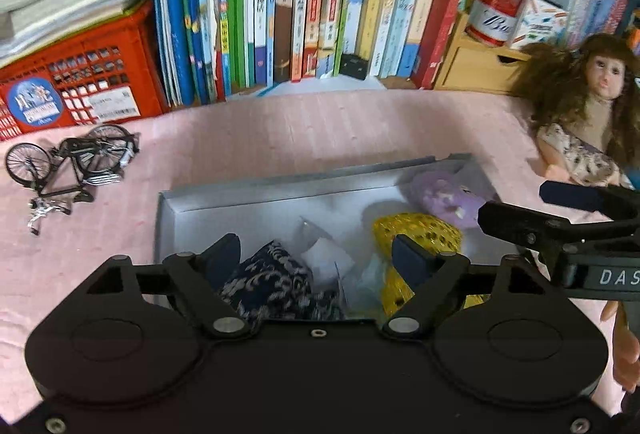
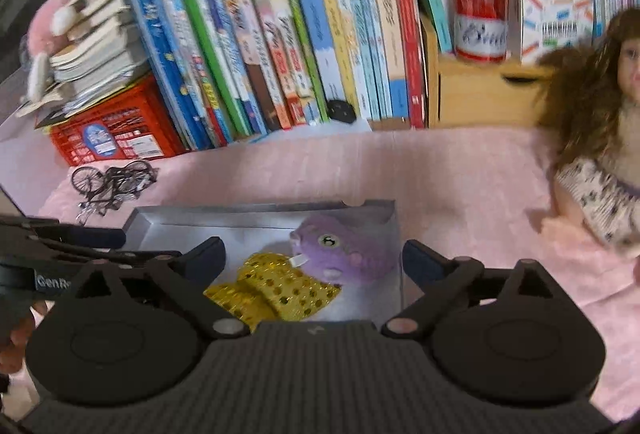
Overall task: Organize soft objects
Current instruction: 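Open the left tool over the tray while the right tool releases the purple plush, then move the left tool to the white foam block while the right tool approaches the white fluffy ball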
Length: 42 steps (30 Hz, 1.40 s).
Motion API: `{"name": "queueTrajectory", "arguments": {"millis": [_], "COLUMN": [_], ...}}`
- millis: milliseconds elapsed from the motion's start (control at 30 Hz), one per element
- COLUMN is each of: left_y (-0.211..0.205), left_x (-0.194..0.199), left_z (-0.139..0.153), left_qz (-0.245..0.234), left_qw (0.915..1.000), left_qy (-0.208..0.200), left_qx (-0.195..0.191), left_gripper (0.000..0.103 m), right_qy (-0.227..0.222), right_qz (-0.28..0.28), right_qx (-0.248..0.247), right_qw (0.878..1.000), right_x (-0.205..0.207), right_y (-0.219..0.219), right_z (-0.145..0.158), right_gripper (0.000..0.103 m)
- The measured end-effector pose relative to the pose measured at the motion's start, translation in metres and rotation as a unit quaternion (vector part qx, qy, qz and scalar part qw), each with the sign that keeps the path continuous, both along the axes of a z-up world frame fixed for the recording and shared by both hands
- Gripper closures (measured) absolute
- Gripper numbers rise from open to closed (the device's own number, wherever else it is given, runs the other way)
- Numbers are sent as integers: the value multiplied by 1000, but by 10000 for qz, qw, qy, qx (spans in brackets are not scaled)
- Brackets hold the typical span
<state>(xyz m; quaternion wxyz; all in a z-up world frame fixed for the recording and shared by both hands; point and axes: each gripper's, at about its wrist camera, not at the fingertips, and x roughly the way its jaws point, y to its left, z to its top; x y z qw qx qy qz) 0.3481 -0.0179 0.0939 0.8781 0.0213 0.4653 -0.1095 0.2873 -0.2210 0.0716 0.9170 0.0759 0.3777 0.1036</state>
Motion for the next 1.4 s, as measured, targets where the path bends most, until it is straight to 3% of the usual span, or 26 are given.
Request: {"name": "queueTrajectory", "arguments": {"millis": [300,467,767,933,1233,1400], "left_y": [32,57,128,161,182,179], "left_x": [-50,-78,-137,-173,-223,-240], "left_z": [29,41,51,40,-11,-35], "left_qz": [-80,-149,-70,-229,-509,-561], "left_qw": [9998,9997,9993,9962,9901,9824], "left_qy": [-138,-194,-367,-834,-1287,-1697], "left_qx": [68,79,86,132,217,546], "left_gripper": [20,20,16,10,10,9], "right_qy": [-606,-917,-1485,-1682,-2016,-1968], "right_qz": [716,1292,2488,2987,2820,2400], "right_qx": [-280,-525,-1131,-1324,-1688,-1717], "right_qw": [9952,9860,9504,9300,9227,9350], "right_x": [-62,-102,-182,-219,-268,-269], "right_y": [27,48,87,103,121,127], "right_z": [35,46,45,32,-23,-48], "right_gripper": [0,0,0,0,0,1]}}
